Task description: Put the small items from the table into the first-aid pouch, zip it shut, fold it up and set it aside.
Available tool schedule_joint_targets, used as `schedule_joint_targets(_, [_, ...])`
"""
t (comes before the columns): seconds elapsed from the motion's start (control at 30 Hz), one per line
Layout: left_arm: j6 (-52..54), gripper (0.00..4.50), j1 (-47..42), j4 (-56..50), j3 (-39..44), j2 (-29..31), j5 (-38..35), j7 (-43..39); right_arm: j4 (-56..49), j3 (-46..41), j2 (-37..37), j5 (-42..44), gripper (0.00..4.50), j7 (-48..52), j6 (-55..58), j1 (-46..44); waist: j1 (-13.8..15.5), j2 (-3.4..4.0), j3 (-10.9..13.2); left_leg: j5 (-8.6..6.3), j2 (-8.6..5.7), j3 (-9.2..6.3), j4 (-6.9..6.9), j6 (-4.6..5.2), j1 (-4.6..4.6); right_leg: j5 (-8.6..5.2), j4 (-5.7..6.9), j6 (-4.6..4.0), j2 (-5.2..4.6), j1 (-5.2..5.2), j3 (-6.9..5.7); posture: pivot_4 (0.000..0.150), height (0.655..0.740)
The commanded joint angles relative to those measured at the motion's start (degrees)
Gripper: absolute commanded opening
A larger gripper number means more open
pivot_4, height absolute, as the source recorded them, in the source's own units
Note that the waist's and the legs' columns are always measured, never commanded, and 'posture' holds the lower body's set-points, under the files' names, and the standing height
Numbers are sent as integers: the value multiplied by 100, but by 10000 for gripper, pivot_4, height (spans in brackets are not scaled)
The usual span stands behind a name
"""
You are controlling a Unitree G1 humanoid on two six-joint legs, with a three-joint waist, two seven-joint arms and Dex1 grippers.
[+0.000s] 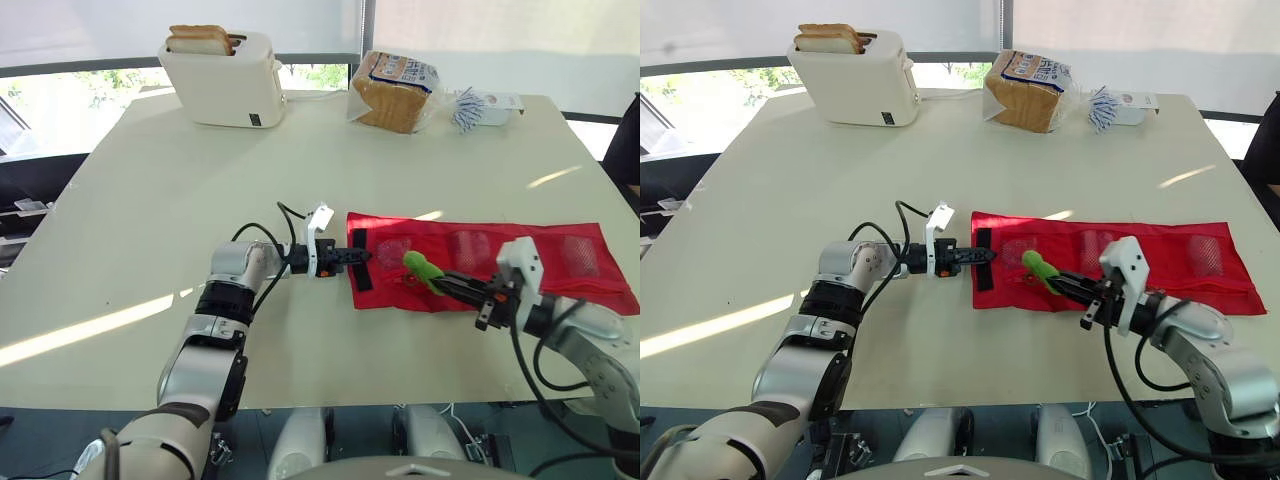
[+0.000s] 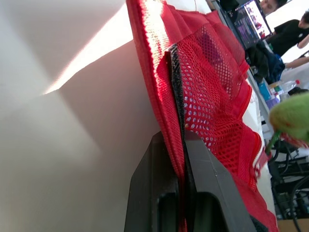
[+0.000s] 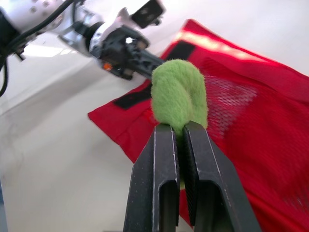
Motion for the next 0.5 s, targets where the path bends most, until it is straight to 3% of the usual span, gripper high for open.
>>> schedule_joint_targets(0.03, [-276, 0, 9, 111, 18, 274, 194, -140, -224, -748, 100, 404, 216, -248, -69, 447, -1, 0, 0, 0, 0, 0, 0, 0, 0, 0, 0, 0, 0, 0, 0, 1500, 7400])
schedule_joint_targets(0.3, [-883, 0, -2, 348, -237, 569, 534, -639, -305, -1237, 316, 1029, 216, -711, -130, 1062, -18, 1, 0, -1, 5, 5, -2, 2, 6, 0, 2, 0, 4, -1, 5, 1500, 7400])
schedule_joint_targets(0.5, [-1539, 0, -57, 610, -450, 876, 848, -1269, 343, -1956, 169, 1057, 216, -915, -346, 1189, -12, 1, 0, -2, 4, 7, -3, 3, 3, 0, 0, 0, 4, -1, 5, 1500, 7400])
